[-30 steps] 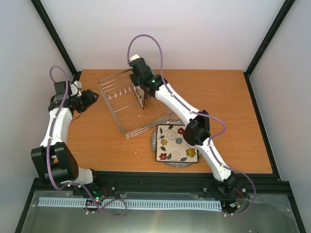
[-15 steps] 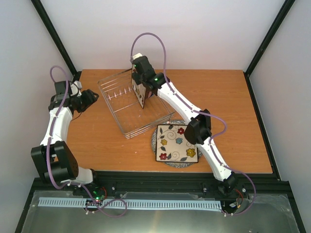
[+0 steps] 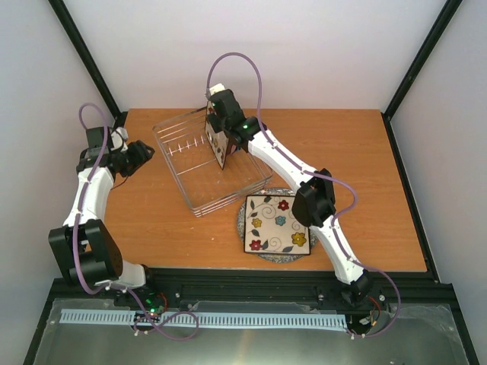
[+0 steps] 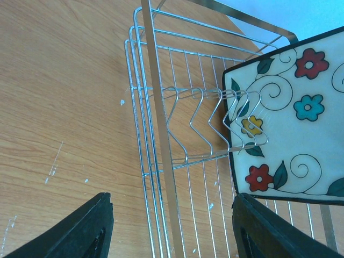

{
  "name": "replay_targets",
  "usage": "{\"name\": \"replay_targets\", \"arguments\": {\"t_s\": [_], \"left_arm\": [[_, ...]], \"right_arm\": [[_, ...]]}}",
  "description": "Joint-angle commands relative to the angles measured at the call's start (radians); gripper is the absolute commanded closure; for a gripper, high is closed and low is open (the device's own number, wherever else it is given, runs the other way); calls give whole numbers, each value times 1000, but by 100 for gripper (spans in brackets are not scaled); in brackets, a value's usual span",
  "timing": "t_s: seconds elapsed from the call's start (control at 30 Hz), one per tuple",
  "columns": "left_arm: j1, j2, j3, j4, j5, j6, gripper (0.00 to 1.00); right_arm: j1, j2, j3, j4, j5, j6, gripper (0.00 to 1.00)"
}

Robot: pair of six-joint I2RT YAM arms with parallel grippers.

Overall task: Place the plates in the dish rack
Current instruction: Insert the plate into the dish rack.

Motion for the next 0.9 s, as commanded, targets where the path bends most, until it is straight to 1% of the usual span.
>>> {"name": "replay_targets", "arguments": {"t_s": [0.0, 0.13, 0.2, 0.3, 0.37, 0.57, 0.7, 0.8, 0.87], "left_arm": [[1, 5, 43, -10, -7, 18, 39], [1, 4, 42, -9, -5, 16, 39], [1, 3, 43, -9, -4, 16, 39], [0, 1, 42, -11, -2, 16, 39], [0, 1, 40, -11, 0, 14, 39], [0, -8, 36, -9, 4, 7, 39], [0, -16, 34, -11, 6, 4, 39], [0, -25, 30, -7, 10, -2, 39], [0, -31, 26, -6, 13, -5, 38]], "right_arm": [[-31, 50, -2, 26, 110, 39, 97], [-33, 48, -1, 28, 116, 25, 96], [-33, 46, -2, 25, 111, 24, 89], [-33, 42, -4, 21, 108, 20, 87], [-33, 38, -5, 18, 107, 16, 82], [-33, 15, -24, 20, 105, 13, 82], [-33, -11, -44, 24, 94, 19, 79], [-31, -32, -46, 26, 81, 21, 74], [-29, -47, -47, 29, 68, 17, 68]]}}
